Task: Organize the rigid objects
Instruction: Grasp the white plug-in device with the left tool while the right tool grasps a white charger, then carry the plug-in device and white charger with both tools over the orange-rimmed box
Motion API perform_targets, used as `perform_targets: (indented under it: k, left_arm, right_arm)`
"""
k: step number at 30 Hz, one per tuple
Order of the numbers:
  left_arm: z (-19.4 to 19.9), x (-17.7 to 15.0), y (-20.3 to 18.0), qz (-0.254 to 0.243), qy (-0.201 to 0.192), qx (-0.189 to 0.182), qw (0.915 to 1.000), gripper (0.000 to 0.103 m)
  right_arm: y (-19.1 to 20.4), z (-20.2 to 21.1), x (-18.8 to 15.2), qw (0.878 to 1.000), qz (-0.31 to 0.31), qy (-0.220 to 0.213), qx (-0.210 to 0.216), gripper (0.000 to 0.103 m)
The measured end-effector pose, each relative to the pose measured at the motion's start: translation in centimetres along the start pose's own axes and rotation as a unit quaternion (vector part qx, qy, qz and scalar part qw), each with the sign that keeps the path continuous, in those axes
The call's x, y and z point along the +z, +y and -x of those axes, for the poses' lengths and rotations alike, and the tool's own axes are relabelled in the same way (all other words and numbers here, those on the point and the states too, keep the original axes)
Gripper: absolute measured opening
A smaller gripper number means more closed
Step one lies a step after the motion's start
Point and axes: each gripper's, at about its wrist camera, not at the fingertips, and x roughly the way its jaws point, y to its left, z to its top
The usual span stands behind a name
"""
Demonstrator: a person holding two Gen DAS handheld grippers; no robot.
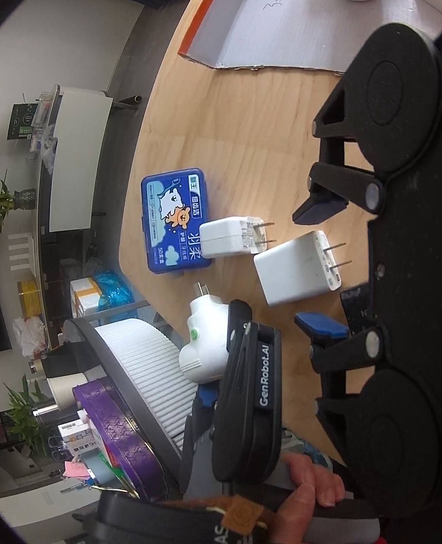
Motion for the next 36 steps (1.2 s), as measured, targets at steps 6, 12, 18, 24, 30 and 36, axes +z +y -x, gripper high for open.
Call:
perform_targets:
  k: [6, 12, 18, 24, 30, 36]
  left_arm:
    - [0.7, 0.3, 0.2, 0.027, -0.003, -0.002, 0.9996, 0.066]
    - [2.1, 0.0, -0.5, 0.042, -0.009, 0.010, 0.9990, 0.066]
    - [3.9, -0.5, -1.6, 0.064, -0.016, 0.011, 0.9978, 0.066]
    - [5.9, -0.6, -3.6, 0.067, -0.032, 0.009, 0.9972, 0.066]
    - [7.3, -0.6, -4.6, 0.067, -0.038, 0.016, 0.9969, 0.066]
    - [9.3, -0.4, -5.0, 0.067, -0.054, 0.028, 0.9959, 0.066]
  right_arm:
    - [0.1, -1.4, -0.1, 1.000, 0.004, 0.004, -0.006, 0.052]
    - [-0.8, 1.0, -0.6, 0.999, -0.030, -0.018, -0.012, 0.050]
    - [-2.3, 4.2, -1.4, 0.997, -0.063, -0.041, -0.027, 0.050]
    - [-3.2, 7.5, -2.5, 0.993, -0.082, -0.064, -0.049, 0.050]
    - [-4.2, 10.8, -3.4, 0.989, -0.097, -0.093, -0.054, 0.050]
    - [-5.2, 13.8, -4.2, 0.985, -0.110, -0.119, -0.059, 0.050]
